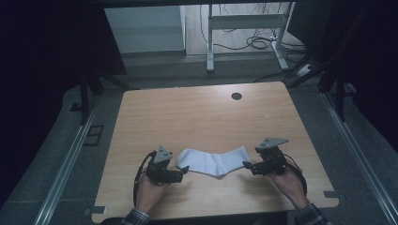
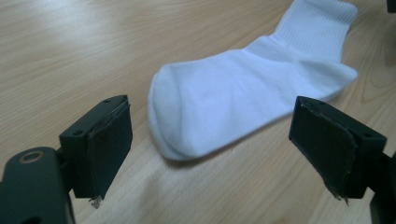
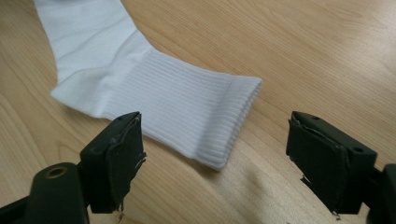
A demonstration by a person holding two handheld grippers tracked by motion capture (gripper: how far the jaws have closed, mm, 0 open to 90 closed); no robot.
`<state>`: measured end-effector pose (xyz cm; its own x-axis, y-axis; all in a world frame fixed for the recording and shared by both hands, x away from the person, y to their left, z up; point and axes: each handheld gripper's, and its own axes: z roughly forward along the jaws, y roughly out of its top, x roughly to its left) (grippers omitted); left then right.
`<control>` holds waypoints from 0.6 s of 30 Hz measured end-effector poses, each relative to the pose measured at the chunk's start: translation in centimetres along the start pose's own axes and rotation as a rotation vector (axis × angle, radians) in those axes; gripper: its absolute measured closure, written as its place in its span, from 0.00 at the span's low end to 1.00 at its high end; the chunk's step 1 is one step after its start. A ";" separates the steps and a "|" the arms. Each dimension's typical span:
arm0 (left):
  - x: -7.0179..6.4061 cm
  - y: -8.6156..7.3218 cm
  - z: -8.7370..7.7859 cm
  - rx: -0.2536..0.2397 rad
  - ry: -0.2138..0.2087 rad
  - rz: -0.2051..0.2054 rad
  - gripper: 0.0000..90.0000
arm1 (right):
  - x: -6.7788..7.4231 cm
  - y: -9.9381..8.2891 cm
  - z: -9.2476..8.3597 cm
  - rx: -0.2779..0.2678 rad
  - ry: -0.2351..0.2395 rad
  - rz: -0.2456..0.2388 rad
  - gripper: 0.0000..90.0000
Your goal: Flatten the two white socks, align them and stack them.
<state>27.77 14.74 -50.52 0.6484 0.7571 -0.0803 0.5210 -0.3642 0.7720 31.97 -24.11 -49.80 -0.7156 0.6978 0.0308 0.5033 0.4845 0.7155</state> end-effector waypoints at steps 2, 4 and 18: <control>0.0 -0.4 -0.5 -0.003 0.010 0.004 0.15 | 0.0 -0.1 -0.3 -0.007 0.004 -0.006 0.18; 0.0 -0.9 -1.3 -0.011 0.020 0.005 0.15 | 0.0 -0.2 -0.7 -0.016 0.004 -0.011 0.17; 1.3 -4.0 -4.8 -0.023 0.091 -0.017 0.15 | -1.2 -1.8 -2.4 -0.031 -0.042 0.012 0.14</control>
<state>23.93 19.77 -50.69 0.5860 0.8095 -0.0367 0.5179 -0.3393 0.7852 30.75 -27.03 -49.46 -0.6881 0.7255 0.0106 0.4958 0.4595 0.7369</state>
